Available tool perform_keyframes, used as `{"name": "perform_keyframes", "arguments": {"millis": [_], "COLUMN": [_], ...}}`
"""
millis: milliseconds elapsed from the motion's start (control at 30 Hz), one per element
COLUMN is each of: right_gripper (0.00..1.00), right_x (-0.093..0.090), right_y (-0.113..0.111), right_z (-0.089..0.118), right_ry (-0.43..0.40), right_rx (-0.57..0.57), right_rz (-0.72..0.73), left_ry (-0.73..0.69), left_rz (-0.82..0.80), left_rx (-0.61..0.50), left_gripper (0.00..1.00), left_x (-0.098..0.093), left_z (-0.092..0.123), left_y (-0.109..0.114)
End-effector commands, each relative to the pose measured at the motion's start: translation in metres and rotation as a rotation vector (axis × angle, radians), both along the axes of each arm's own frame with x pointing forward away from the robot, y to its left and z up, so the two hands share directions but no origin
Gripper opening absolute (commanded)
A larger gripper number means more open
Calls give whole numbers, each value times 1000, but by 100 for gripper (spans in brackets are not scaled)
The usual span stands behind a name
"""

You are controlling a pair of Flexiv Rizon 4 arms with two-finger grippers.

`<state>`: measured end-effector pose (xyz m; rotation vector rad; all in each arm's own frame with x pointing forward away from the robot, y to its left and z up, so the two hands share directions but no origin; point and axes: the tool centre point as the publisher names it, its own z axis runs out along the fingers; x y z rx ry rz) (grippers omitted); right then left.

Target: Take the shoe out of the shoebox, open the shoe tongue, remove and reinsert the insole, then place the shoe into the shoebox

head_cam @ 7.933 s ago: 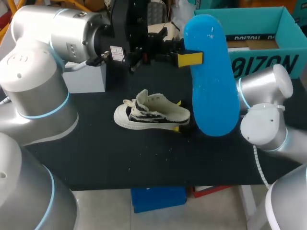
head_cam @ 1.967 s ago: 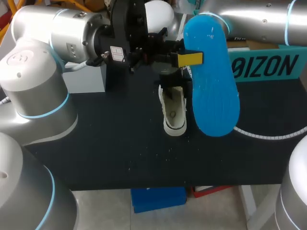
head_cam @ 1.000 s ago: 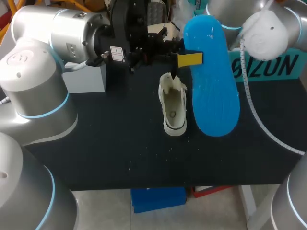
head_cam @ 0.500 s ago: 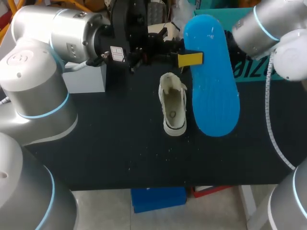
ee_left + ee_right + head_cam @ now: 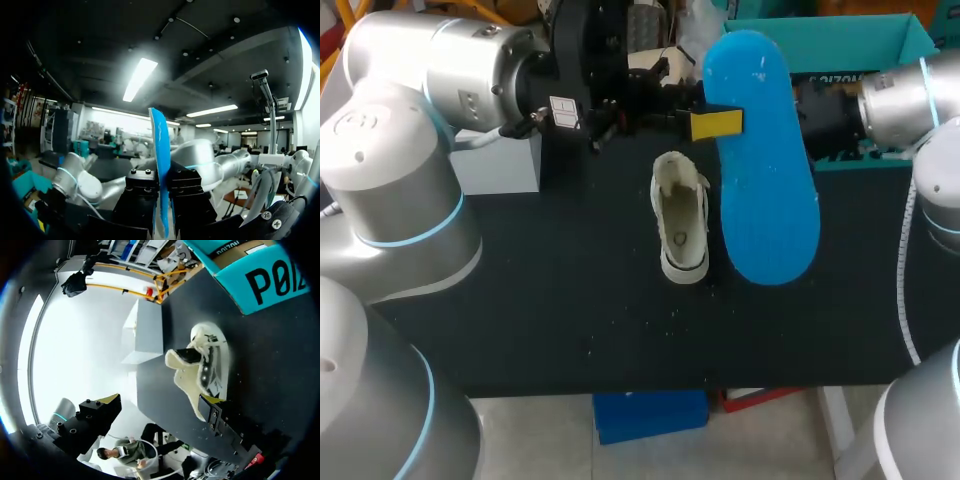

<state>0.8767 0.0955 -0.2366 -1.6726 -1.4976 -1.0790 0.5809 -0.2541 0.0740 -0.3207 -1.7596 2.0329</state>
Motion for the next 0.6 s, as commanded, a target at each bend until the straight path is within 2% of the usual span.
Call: {"name": "perform_keyframes", "arguments": {"millis": [33, 500, 600], "right_gripper": [100, 100, 100], "right_x": [-3, -2, -2], "right_y": [-1, 4, 4], "right_z": [-5, -18, -18], "right_ry": [-69, -35, -35], "right_rx": [398, 387, 387], "right_rz": [18, 24, 24], "left_ry": [-1, -1, -248], "left_rz": [3, 3, 50], "left_rx": [-2, -2, 6], "left_gripper": [0, 0, 0], "left_x": [-1, -1, 4], "left_z": [-1, -1, 2], "left_y": [-2, -2, 3]}}
